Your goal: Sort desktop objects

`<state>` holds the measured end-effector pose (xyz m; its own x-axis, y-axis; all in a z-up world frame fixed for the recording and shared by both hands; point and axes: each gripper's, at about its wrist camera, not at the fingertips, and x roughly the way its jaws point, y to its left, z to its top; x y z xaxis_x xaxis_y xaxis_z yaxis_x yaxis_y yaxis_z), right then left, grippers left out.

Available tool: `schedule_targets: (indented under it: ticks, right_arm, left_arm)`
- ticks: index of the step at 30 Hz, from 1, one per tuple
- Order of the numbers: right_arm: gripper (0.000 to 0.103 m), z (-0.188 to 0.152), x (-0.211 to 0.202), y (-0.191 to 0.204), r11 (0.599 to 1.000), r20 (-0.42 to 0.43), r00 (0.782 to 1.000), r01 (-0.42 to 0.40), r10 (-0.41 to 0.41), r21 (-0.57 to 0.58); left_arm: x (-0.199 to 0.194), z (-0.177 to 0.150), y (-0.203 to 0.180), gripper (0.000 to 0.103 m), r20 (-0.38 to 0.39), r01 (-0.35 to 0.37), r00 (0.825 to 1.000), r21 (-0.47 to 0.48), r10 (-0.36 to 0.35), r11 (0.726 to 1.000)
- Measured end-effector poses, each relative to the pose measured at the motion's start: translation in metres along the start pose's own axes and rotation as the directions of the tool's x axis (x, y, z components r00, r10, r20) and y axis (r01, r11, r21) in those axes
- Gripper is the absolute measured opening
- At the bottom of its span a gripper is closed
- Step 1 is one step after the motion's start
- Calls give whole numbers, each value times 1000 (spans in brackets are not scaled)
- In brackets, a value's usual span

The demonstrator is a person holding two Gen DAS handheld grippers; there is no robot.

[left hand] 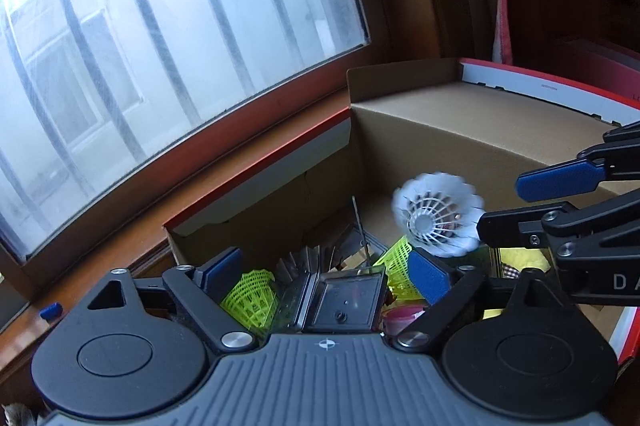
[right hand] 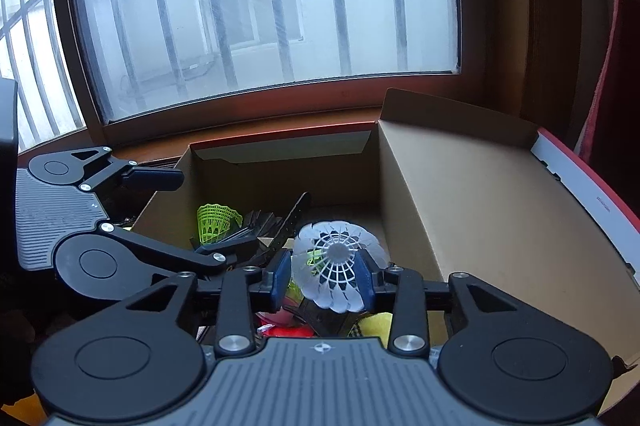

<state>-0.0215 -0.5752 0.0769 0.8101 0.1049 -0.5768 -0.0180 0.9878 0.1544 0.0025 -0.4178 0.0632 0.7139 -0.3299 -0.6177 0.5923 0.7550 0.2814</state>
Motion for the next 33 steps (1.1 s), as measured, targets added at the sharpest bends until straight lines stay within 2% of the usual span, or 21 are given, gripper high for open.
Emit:
schedule_targets:
  ticks: [8,11,23,29,33]
  right_arm:
    - [56,-2,-9,2,999,-1,1000,14,-14,46]
    - [58,-1,-13,5,997,-14,999,37,-36,61]
    - [77,12,-48,11,992,-143,983,123,-117,33]
    - [80,8,-56,14,985,-204,966,172,-162,30]
    - [81,5,-57,16,980,-248,952,197,-182,38]
  left_arm:
    - [-11,-5,22,100,-99,49,993,-109,-60,993]
    - [-15,-6,27,101,-126,82,987,-150,-102,985]
    - [-30,-8,27,103,-171,223,949,-226,-264,948]
    - [-25,-16,23,103,-222,285,912,-265,-346,921]
    - [-24,-19,20,103,-233,292,907,-250,-350,923]
